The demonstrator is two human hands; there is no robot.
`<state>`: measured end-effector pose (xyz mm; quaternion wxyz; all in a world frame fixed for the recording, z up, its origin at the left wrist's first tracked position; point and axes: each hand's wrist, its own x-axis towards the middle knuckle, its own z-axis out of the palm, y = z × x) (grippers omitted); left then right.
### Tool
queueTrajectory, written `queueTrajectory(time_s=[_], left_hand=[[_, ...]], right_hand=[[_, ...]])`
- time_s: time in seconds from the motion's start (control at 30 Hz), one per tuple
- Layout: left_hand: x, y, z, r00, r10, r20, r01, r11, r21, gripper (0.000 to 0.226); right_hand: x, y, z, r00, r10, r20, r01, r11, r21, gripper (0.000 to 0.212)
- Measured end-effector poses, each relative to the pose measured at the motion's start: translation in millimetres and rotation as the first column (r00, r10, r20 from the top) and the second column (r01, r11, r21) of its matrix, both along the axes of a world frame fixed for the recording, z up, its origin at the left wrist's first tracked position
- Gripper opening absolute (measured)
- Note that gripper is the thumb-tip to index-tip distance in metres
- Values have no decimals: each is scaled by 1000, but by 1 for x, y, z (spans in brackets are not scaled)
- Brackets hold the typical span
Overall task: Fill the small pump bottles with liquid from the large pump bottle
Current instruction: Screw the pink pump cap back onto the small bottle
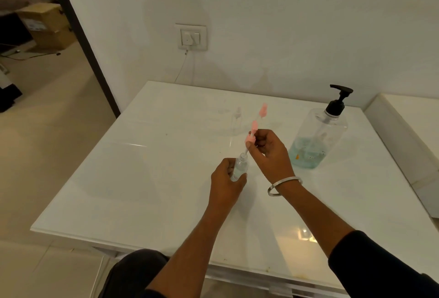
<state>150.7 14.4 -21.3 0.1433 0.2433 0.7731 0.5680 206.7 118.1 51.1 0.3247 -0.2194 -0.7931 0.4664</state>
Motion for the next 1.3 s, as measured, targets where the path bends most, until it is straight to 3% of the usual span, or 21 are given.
queueTrajectory(time_s=[0.43, 0.6, 1.0, 1.13, 1.3], left_hand=[[-3, 2, -5, 1000, 16, -22, -16, 1000, -12, 28], [0, 0, -3, 1000, -1, 5, 0, 999, 37, 22], [-3, 1, -7, 1000, 6, -9, -5, 1000, 28, 31], [-2, 1, -5, 1000, 6, -9, -6, 999, 41, 29], [0, 0, -5, 1000, -6, 2, 6, 998, 69, 20]], right_hand=[[-1, -1, 1, 1000, 18, 7, -18, 998, 56, 26], [0, -8, -4, 987, 131, 88, -140, 985, 101, 17], [7, -5, -24, 987, 39, 154, -46, 998, 41, 17], [1, -6, -25, 992, 32, 123, -29, 999, -21, 26], [3, 1, -32, 970, 114, 213, -101, 992, -70, 45]])
